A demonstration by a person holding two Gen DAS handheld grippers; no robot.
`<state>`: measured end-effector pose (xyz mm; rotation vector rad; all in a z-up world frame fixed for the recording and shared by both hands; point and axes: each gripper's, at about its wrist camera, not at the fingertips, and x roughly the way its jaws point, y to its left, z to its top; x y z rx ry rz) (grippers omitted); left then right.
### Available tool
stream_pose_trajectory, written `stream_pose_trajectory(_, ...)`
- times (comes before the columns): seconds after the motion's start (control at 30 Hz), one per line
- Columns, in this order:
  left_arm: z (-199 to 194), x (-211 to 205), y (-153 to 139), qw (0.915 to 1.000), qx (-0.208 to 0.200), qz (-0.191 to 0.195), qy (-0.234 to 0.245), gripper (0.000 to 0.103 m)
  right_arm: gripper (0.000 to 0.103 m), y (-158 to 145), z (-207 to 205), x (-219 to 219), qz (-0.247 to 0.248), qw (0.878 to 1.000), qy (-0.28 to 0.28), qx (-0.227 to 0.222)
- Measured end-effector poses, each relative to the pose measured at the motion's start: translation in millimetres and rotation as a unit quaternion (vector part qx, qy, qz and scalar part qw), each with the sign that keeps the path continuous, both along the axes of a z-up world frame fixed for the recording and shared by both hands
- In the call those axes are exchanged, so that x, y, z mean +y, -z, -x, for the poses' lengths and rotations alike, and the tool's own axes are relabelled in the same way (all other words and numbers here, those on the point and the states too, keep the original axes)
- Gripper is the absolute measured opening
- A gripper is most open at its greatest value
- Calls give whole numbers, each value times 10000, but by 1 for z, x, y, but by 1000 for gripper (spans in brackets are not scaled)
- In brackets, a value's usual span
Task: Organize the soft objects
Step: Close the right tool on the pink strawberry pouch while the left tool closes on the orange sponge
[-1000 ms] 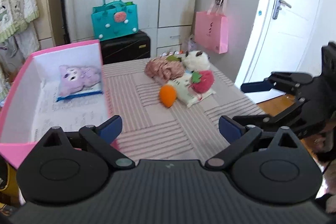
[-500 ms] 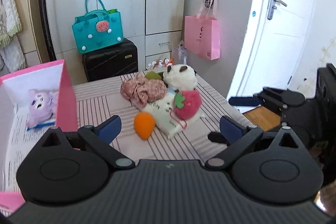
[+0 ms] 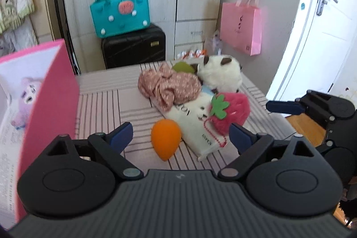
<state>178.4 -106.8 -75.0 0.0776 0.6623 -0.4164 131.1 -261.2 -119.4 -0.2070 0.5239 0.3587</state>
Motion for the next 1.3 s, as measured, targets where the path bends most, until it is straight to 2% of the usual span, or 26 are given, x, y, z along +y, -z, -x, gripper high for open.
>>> stream_pose_trajectory(0.2, -19, -7, 25, 9993, 301, -167, -169, 80, 82, 7, -20, 2, -4, 9999, -35, 149)
stream_pose_trajectory(0.27, -27, -7, 32, 9986, 427, -196, -239, 73, 79, 9, -25, 2, -29, 9999, -49, 148)
stream_pose_trajectory(0.33, -32, -5, 37, 9982, 451, -113, -369, 63, 75, 9, -29, 3, -47, 9999, -47, 137)
stream_pose_trajectory(0.47, -37, -9, 45, 9984, 412, -250, -292, 55, 70, 10, -37, 3, -31, 9999, -76, 139)
stream_pose_trajectory(0.53, -39, -7, 47, 9984, 447, -167, -319, 48, 70, 10, -39, 5, 12, 9999, -65, 102)
stream_pose_trajectory(0.6, -40, -3, 48, 9979, 448, 59, -471, 46, 70, 9, -39, 8, 36, 9999, -126, 38)
stream_pose_trajectory(0.67, -43, -1, 50, 9976, 450, 152, -510, 46, 66, 9, -41, 9, 24, 9999, -120, 38)
stream_pose_trajectory(0.73, -44, -1, 52, 9976, 456, 123, -508, 46, 56, 9, -42, 11, 22, 10000, -56, 55)
stream_pose_trajectory(0.93, -47, 6, 54, 9954, 632, 328, -636, 48, 54, 10, -43, 5, -269, 9994, 143, 138)
stream_pose_trajectory(1.13, -45, 3, 55, 9959, 604, 253, -625, 53, 53, 11, -42, -1, -538, 9978, 292, 264)
stream_pose_trajectory(1.3, -47, 4, 55, 9953, 632, 255, -686, 53, 53, 13, -43, -2, -649, 9968, 336, 310)
